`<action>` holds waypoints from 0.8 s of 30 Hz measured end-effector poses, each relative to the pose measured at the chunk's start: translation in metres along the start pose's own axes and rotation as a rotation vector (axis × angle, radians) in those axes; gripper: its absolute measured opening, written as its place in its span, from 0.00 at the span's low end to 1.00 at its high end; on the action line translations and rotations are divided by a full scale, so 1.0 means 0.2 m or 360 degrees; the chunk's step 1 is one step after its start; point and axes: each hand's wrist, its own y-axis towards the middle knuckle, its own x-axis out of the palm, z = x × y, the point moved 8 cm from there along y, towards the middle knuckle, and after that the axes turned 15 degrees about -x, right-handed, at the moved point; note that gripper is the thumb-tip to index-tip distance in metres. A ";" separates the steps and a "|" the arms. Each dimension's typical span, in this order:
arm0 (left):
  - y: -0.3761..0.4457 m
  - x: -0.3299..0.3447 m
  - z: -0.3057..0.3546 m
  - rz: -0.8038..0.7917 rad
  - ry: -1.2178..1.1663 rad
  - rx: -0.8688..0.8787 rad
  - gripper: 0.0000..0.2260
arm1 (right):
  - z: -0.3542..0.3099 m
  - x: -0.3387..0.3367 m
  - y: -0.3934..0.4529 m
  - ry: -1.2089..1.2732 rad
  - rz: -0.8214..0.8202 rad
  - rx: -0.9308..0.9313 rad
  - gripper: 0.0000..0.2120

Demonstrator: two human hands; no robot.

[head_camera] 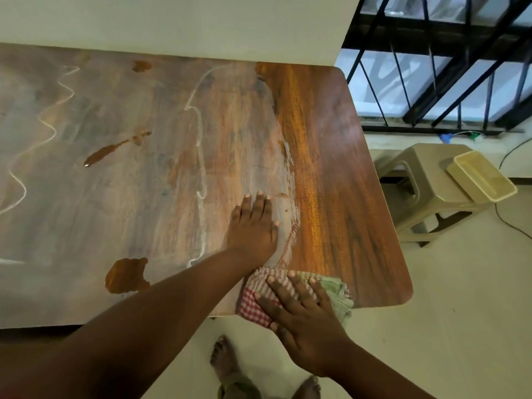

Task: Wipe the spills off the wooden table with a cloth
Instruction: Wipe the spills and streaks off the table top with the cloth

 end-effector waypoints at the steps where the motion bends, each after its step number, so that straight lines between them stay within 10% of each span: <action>1: 0.01 -0.01 0.00 -0.0022 0.0008 0.0041 0.27 | 0.00 0.00 0.00 -0.0001 -0.0017 -0.0004 0.23; 15: 0.15 -0.13 -0.31 -0.0008 0.0155 0.0114 0.31 | 0.38 -0.08 0.07 0.0055 -0.0134 0.0467 0.24; 24: 0.17 -0.09 -0.20 0.0009 0.0130 0.0274 0.29 | -0.06 0.00 0.15 -0.0025 -0.0177 0.0000 0.23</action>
